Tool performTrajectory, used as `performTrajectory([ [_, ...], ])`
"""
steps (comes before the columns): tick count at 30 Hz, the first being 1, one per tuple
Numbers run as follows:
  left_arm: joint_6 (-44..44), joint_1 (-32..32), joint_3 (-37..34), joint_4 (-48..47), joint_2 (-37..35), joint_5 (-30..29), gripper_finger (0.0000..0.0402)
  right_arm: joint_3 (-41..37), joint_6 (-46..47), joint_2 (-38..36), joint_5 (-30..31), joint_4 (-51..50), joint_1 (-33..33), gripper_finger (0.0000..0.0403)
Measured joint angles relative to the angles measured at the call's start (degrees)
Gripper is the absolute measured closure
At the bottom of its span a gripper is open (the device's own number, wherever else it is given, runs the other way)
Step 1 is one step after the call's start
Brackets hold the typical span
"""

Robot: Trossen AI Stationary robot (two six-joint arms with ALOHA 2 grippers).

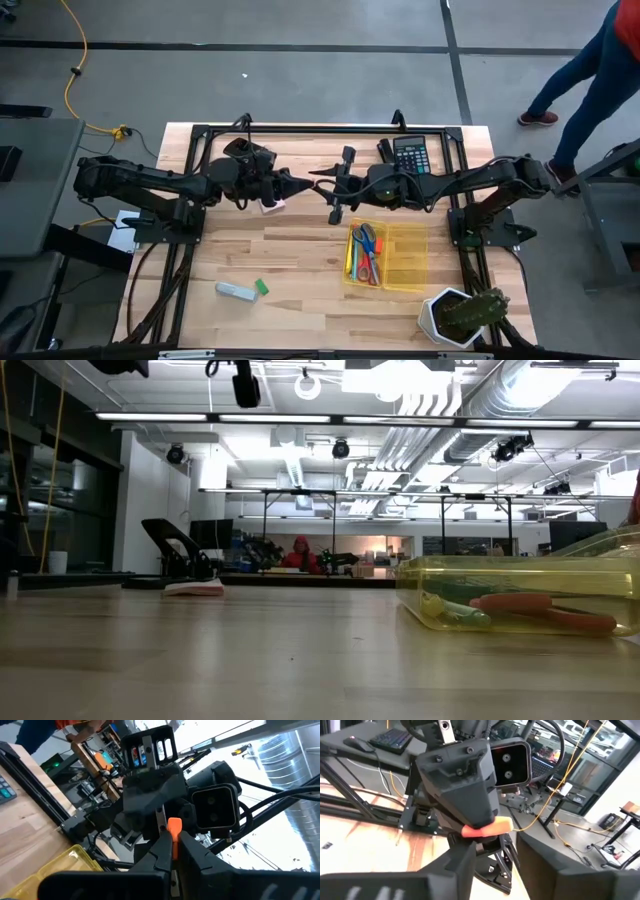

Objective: Pack school essentials
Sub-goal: Put the small orange eraser into the supply box

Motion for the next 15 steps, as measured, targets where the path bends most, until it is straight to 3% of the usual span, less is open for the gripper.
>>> performTrajectory([
  [4,0.6,0.4,0.1,0.1,0.0,-0.2,0.0401,0.0,0.4,0.0,-1.7,0.2,0.0,0.0312],
  [8,0.8,1.7,0.0,-0.3,-0.3,0.3,0.0401,0.0,3.3,0.0,-0.8,-0.5,-0.1,0.0325],
  [15,0.7,3.4,0.0,-0.3,-0.3,3.1,0.0401,0.0,8.3,-0.1,2.4,-1.0,0.0,0.0271],
])
